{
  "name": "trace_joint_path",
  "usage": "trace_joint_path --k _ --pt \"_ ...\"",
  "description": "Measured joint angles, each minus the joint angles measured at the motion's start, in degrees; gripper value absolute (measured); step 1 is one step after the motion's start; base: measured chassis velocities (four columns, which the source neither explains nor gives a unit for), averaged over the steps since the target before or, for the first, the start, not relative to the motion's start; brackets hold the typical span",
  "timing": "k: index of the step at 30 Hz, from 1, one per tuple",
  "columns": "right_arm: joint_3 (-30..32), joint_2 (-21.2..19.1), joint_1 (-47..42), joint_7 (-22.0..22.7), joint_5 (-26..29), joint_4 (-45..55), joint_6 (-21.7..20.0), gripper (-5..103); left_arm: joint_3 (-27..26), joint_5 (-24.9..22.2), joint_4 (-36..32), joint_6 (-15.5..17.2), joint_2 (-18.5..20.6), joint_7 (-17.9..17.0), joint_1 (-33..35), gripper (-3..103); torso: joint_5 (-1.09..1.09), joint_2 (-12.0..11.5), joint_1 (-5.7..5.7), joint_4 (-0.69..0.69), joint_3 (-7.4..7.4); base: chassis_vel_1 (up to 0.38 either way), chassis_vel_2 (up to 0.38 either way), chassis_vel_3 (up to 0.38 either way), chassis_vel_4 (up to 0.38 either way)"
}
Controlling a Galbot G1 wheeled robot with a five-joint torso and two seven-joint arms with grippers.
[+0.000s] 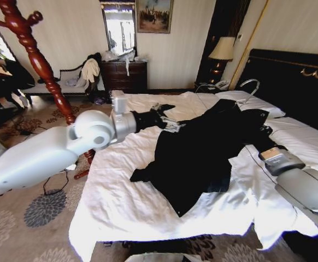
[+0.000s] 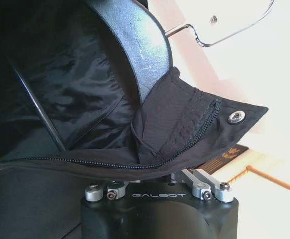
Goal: Pick up the clothes from the bed and hang them on the clothes hanger.
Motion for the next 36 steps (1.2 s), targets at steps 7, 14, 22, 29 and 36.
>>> trace_joint_path --k 7,14,22,29,36 --pt "0.54 0.13 0.16 -0.51 -2.68 0.5 0.93 20 3.2 1.14 3.31 0.0 -4.79 0.38 -1.98 100 0.01 0.0 0.0 -0.01 0.0 0.0 0.0 0.0 0.0" --pt "0.56 0.19 0.01 -0.65 -3.0 0.72 1.08 20 6.58 1.82 5.46 0.0 -7.64 1.2 -3.91 100 0.0 0.0 0.0 0.01 0.0 0.0 0.0 0.0 0.0" --pt "0.1 0.41 -0.24 -0.66 -3.08 0.83 1.08 20 8.76 1.36 8.67 -0.35 -12.08 2.39 -6.41 100 0.01 0.0 -0.01 -0.02 0.0 0.0 0.0 0.0 0.0" --pt "0.28 0.28 -0.56 -0.7 -3.25 1.13 1.05 20 10.07 1.11 11.21 -0.56 -13.89 3.2 -7.14 103 0.0 0.0 0.0 0.0 0.0 0.0 0.0 0.0 0.0" --pt "0.35 0.37 -0.63 -0.77 -3.19 1.12 1.81 20 10.53 -0.56 11.87 -0.51 -14.51 3.53 -7.72 85 0.0 0.0 0.0 0.0 0.0 0.0 0.0 0.0 0.0"
